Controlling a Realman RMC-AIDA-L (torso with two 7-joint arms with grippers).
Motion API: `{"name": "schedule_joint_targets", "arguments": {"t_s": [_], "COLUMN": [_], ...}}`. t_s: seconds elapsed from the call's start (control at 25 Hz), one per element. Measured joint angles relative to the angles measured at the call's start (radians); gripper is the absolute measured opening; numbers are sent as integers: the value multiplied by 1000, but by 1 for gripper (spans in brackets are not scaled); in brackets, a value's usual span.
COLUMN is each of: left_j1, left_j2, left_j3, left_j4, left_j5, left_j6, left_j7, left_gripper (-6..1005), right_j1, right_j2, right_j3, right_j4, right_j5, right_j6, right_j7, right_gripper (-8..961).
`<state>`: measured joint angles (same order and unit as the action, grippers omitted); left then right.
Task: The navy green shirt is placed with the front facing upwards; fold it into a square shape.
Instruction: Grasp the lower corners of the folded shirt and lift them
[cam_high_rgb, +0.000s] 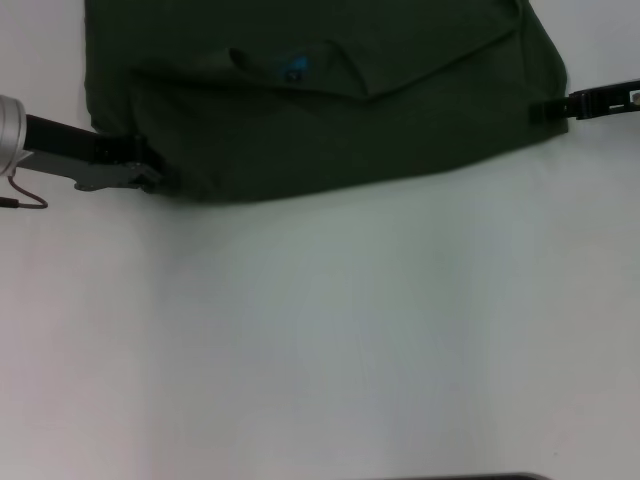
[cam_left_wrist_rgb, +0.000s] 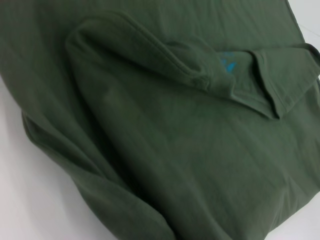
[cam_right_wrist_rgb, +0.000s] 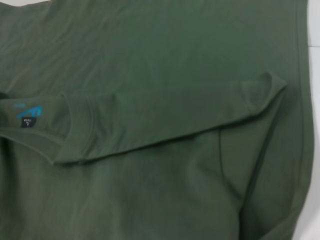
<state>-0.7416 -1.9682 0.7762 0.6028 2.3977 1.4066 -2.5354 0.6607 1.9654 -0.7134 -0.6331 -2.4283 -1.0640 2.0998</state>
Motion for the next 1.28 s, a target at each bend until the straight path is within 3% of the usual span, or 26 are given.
{"name": "schedule_joint_targets", "arguments": {"t_s": [0.24, 1.28], "left_j1": [-1, 0], "left_j2": [0, -3], "left_j3": [0, -2], "left_j4": [0, 0], "left_j5": [0, 0], "left_j6": [0, 3], "left_j7": [-1, -1], "left_gripper": [60, 68], "right_j1": [9, 24], "right_j2": [10, 1], "right_j3": [-2, 2], "right_j4": [29, 54], "right_j5": [0, 10], "right_j6": [24, -42], "right_j7": [-7, 64], "right_gripper": [735, 736]}}
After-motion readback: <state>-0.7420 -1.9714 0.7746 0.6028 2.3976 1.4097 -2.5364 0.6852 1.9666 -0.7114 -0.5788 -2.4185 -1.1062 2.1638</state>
